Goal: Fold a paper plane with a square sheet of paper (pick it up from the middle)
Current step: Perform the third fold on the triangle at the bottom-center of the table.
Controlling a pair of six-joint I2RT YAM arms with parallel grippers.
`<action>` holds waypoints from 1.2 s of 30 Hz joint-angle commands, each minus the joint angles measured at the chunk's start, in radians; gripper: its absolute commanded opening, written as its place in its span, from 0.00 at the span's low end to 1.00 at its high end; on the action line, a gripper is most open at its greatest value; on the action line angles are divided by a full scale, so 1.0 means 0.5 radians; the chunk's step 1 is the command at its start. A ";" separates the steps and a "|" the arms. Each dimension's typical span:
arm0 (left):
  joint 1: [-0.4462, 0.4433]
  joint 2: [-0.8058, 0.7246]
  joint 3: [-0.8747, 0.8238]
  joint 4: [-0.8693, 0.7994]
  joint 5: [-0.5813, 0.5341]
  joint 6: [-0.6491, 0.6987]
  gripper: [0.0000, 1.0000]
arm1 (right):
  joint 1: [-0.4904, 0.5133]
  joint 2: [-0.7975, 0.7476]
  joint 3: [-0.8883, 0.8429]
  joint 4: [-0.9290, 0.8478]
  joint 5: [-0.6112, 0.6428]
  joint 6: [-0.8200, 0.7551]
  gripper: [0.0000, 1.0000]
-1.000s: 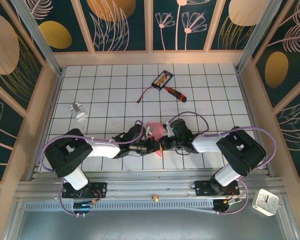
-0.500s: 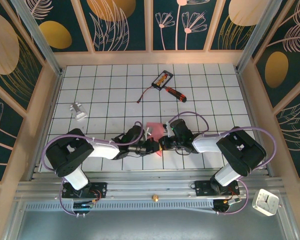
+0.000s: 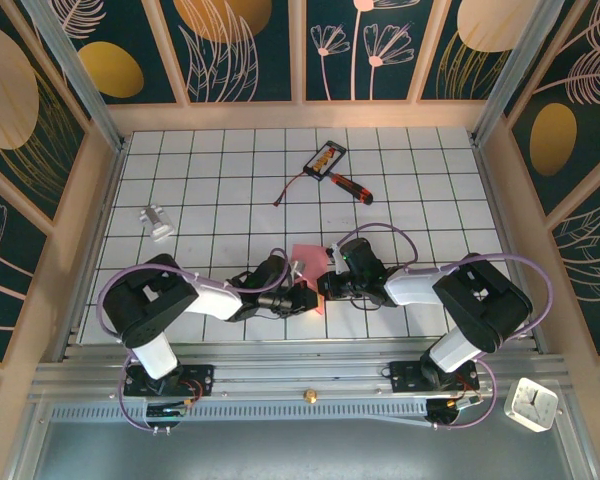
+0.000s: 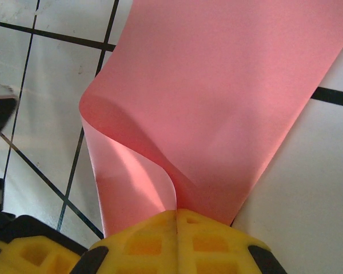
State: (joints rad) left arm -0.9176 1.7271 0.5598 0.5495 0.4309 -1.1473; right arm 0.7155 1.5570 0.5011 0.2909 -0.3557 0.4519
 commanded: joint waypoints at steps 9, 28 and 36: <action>-0.011 -0.076 0.031 0.064 0.062 -0.024 0.00 | 0.038 0.037 -0.083 -0.226 0.058 -0.002 0.00; -0.009 0.079 0.072 -0.038 0.006 0.037 0.00 | 0.042 0.015 -0.091 -0.239 0.070 0.001 0.00; -0.012 0.070 -0.008 -0.093 0.049 0.066 0.00 | 0.043 0.034 -0.073 -0.244 0.067 -0.014 0.00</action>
State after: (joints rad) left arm -0.9176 1.7565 0.5762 0.5381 0.4454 -1.1370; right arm 0.7204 1.5528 0.4980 0.2916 -0.3428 0.4515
